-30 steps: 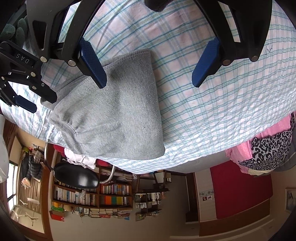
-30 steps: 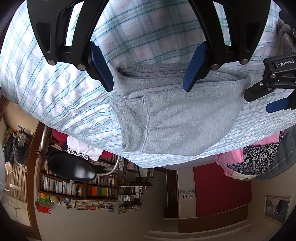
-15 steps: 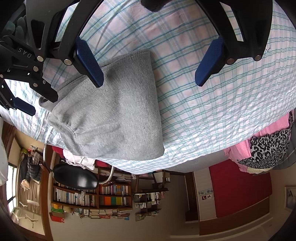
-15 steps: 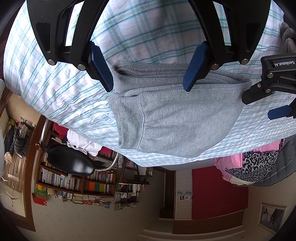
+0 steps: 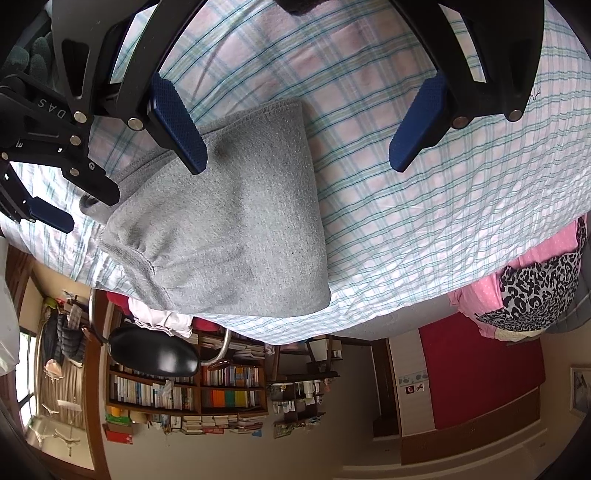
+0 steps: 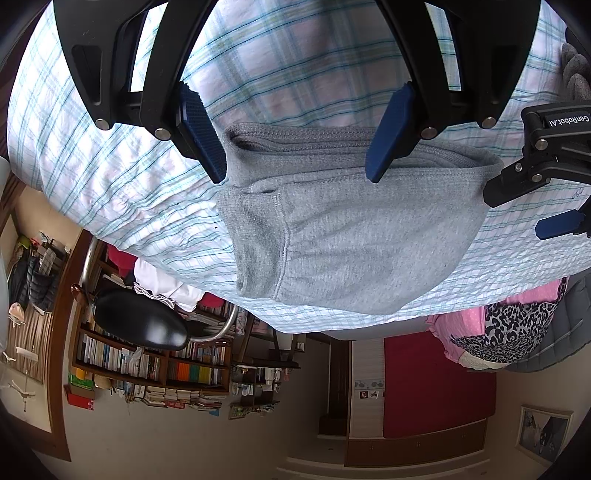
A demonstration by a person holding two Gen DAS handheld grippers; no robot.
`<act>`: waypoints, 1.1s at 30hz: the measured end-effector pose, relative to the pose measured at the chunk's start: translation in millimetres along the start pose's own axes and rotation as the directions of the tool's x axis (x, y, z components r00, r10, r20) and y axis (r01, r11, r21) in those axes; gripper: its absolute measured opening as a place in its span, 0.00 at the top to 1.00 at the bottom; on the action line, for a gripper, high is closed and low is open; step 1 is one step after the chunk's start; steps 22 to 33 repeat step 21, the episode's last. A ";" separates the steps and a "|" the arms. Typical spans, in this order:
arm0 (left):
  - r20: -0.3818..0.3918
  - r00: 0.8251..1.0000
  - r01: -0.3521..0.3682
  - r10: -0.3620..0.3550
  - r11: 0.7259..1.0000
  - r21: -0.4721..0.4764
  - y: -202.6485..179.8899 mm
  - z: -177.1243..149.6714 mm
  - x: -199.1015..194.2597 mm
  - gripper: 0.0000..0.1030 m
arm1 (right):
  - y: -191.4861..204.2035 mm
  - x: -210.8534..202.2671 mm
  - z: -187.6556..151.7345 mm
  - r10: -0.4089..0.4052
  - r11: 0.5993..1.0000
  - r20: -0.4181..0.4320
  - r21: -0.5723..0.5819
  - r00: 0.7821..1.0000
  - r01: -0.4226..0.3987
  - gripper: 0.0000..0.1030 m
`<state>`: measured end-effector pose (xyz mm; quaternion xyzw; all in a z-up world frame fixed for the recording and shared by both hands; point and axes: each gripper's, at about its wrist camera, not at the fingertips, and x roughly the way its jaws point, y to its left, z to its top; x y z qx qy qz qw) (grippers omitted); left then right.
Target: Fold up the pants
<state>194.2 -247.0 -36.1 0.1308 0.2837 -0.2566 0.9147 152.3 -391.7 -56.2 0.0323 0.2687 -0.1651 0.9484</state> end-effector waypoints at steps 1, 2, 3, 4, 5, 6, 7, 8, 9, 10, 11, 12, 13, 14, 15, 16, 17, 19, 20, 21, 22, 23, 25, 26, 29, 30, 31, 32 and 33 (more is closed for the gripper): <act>-0.001 1.000 0.000 0.000 1.000 -0.001 -0.1 -0.1 0.2 0.05 | 0.1 0.1 0.0 0.000 1.000 0.000 0.000 1.000 0.000 0.24; -0.002 1.000 0.000 0.000 1.000 -0.002 -0.1 -0.1 0.5 0.05 | 0.0 0.1 0.0 0.000 1.000 0.000 -0.001 1.000 0.000 0.24; -0.003 1.000 -0.001 0.001 1.000 -0.002 -0.2 -0.3 0.4 0.05 | 0.0 0.0 0.0 0.000 1.000 0.000 -0.001 1.000 0.000 0.24; -0.003 1.000 -0.001 0.001 1.000 -0.003 -0.4 -0.3 0.5 0.05 | 0.1 0.0 0.1 0.000 1.000 0.000 0.000 1.000 0.000 0.24; -0.004 1.000 -0.002 0.002 1.000 -0.002 -0.6 -0.4 0.6 0.05 | 0.0 -0.1 0.1 0.000 1.000 0.000 0.000 1.000 0.000 0.24; -0.003 1.000 -0.001 0.001 1.000 -0.002 -0.4 -0.3 0.5 0.05 | 0.0 0.0 0.1 0.000 1.000 0.000 0.000 1.000 0.000 0.24; -0.003 1.000 -0.002 0.002 1.000 -0.002 -0.3 -0.3 0.5 0.05 | 0.0 0.0 0.1 0.000 1.000 0.000 0.000 1.000 0.000 0.24; -0.003 1.000 -0.003 0.003 1.000 -0.002 -0.2 -0.2 0.6 0.05 | 0.0 0.0 0.1 0.000 1.000 -0.001 0.000 1.000 0.000 0.24; -0.004 1.000 -0.003 0.003 1.000 -0.003 0.0 -0.2 1.0 0.05 | 0.0 -0.1 0.2 0.000 1.000 -0.001 0.000 1.000 0.000 0.24; -0.005 1.000 -0.003 0.003 1.000 -0.003 0.0 -0.2 1.2 0.05 | 0.3 0.1 0.2 0.001 1.000 -0.002 0.001 1.000 -0.001 0.24; -0.005 1.000 -0.003 0.003 1.000 -0.003 0.0 -0.3 1.4 0.05 | 0.0 -0.1 0.2 0.000 1.000 -0.001 0.000 1.000 0.000 0.24; -0.007 1.000 -0.004 0.004 1.000 -0.003 0.1 -0.3 1.6 0.05 | 0.0 -0.2 0.2 0.000 1.000 -0.001 0.000 1.000 0.000 0.24; -0.010 1.000 -0.005 0.005 1.000 -0.005 0.5 -0.5 2.3 0.05 | 0.2 -0.2 0.2 0.000 1.000 -0.001 0.000 1.000 0.000 0.24; -0.014 1.000 -0.008 0.008 1.000 -0.007 1.1 -0.7 3.3 0.05 | 0.0 -0.3 0.3 0.000 1.000 -0.001 0.000 1.000 0.000 0.24; -0.019 1.000 -0.009 0.009 1.000 -0.011 1.8 -0.7 4.3 0.05 | 0.0 -0.3 0.3 0.000 1.000 -0.001 0.000 1.000 0.000 0.24; -0.023 1.000 -0.010 0.010 1.000 -0.015 2.7 -0.7 5.3 0.05 | 0.0 -0.3 0.4 0.000 1.000 -0.001 0.000 1.000 0.000 0.24; -0.026 1.000 -0.011 0.011 1.000 -0.019 3.4 -0.8 5.9 0.05 | 0.0 -0.3 0.4 0.000 1.000 -0.001 0.000 1.000 0.000 0.24; -0.031 0.999 -0.011 0.010 1.000 -0.024 4.7 -0.5 6.9 0.05 | 0.1 -0.2 0.5 0.001 1.000 -0.002 0.001 1.000 -0.001 0.24; -0.032 0.999 -0.011 0.010 1.000 -0.025 4.9 -0.7 7.1 0.05 | 0.0 -0.4 0.5 0.001 1.000 -0.002 0.001 1.000 -0.001 0.24; -0.032 0.999 -0.011 0.010 1.000 -0.024 4.4 -0.7 6.8 0.05 | -0.6 -0.1 0.0 0.002 1.000 -0.003 0.003 1.000 -0.002 0.24; -0.032 0.999 -0.011 0.010 1.000 -0.024 4.4 -0.7 6.8 0.05 | -0.6 -0.1 0.0 0.002 1.000 -0.003 0.003 1.000 -0.002 0.24; -0.032 0.999 -0.011 0.010 1.000 -0.024 4.4 -0.7 6.8 0.05 | -0.6 -0.1 0.0 0.002 1.000 -0.003 0.003 1.000 -0.002 0.24; -0.032 0.999 -0.011 0.010 1.000 -0.024 4.4 -0.7 6.8 0.05 | -0.6 -0.1 0.0 0.002 1.000 -0.003 0.003 1.000 -0.002 0.24; -0.032 0.999 -0.011 0.010 1.000 -0.024 4.4 -0.7 6.8 0.05 | -0.6 -0.1 0.0 0.002 1.000 -0.003 0.003 1.000 -0.002 0.24; -0.032 0.999 -0.011 0.010 1.000 -0.024 4.4 -0.7 6.8 0.05 | -0.6 -0.1 0.0 0.002 1.000 -0.003 0.003 1.000 -0.002 0.24; -0.032 0.999 -0.011 0.010 1.000 -0.024 4.4 -0.7 6.8 0.05 | -0.6 -0.1 0.0 0.002 1.000 -0.003 0.003 1.000 -0.002 0.24; -0.032 0.999 -0.011 0.010 1.000 -0.024 4.4 -0.7 6.8 0.05 | -0.6 -0.1 0.0 0.002 1.000 -0.003 0.003 1.000 -0.002 0.24; -0.032 0.999 -0.011 0.010 1.000 -0.024 4.4 -0.7 6.8 0.05 | -0.6 -0.1 0.0 0.002 1.000 -0.003 0.003 1.000 -0.002 0.24; -0.032 0.999 -0.011 0.010 1.000 -0.024 4.4 -0.7 6.8 0.05 | -0.6 -0.1 0.0 0.002 1.000 -0.003 0.003 1.000 -0.002 0.24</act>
